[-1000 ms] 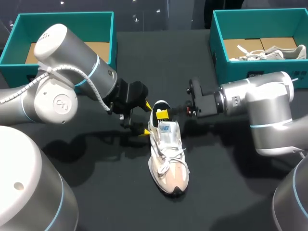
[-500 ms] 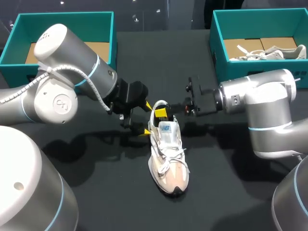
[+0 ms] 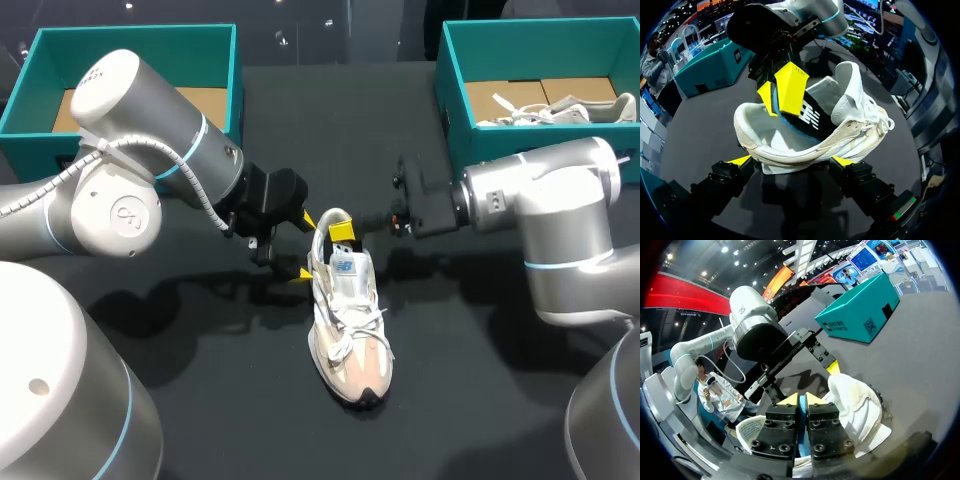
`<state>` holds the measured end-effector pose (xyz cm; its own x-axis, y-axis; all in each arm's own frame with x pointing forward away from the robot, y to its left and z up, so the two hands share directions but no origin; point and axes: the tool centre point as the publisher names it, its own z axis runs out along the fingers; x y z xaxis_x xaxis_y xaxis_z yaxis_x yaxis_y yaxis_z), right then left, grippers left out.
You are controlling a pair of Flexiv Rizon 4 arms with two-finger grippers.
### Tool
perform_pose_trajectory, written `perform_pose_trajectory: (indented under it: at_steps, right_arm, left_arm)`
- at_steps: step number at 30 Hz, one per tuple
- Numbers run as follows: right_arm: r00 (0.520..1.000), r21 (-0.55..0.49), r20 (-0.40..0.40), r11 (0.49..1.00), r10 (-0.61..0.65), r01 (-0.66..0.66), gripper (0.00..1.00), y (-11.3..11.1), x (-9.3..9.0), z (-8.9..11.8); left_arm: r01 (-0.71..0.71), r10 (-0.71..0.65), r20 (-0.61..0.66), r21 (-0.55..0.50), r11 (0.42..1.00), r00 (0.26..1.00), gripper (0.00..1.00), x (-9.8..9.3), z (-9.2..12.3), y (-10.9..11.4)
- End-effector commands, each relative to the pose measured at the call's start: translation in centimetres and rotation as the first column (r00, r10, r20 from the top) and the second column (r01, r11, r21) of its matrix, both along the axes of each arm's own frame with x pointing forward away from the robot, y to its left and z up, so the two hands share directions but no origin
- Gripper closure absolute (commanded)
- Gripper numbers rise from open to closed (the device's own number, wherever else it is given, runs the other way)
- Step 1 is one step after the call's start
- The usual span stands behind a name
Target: Take the shoe out of the shoebox, open the shoe tongue, remove and reinsert the insole, then place the shoe into the shoebox
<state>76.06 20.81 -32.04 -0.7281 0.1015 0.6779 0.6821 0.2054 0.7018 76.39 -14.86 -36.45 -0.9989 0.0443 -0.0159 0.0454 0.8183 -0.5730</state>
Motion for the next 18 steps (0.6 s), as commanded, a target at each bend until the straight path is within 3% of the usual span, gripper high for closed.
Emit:
perform_pose_trajectory:
  at_steps: [1,4,8,10,18]
  right_arm:
    - [1.000,0.010,-0.024,1.000,0.000,0.000,1.00,0.2,-0.6,-1.4]
    - [1.000,0.007,-0.023,1.000,-0.007,0.007,1.00,0.0,-0.7,-1.0]
    - [1.000,-0.002,0.005,1.000,-0.005,0.005,0.67,-0.3,-0.3,0.4]
    - [1.000,-0.006,0.013,1.000,-0.002,0.002,0.63,-0.5,0.0,0.9]
    - [1.000,-0.044,-0.011,0.999,-0.018,0.018,0.60,-2.3,0.5,1.2]
  left_arm:
    - [0.000,0.000,0.001,0.001,1.000,1.000,0.00,-0.1,0.0,0.0]
    - [0.000,0.000,0.001,0.001,1.000,1.000,0.00,-0.1,0.0,0.0]
    - [0.000,0.000,0.001,0.001,1.000,1.000,0.00,-0.1,0.0,0.0]
    - [0.012,-0.012,0.020,-0.006,1.000,1.000,0.00,0.3,0.7,0.0]
    - [0.078,-0.073,0.119,-0.035,0.996,0.990,0.00,1.6,4.6,1.1]
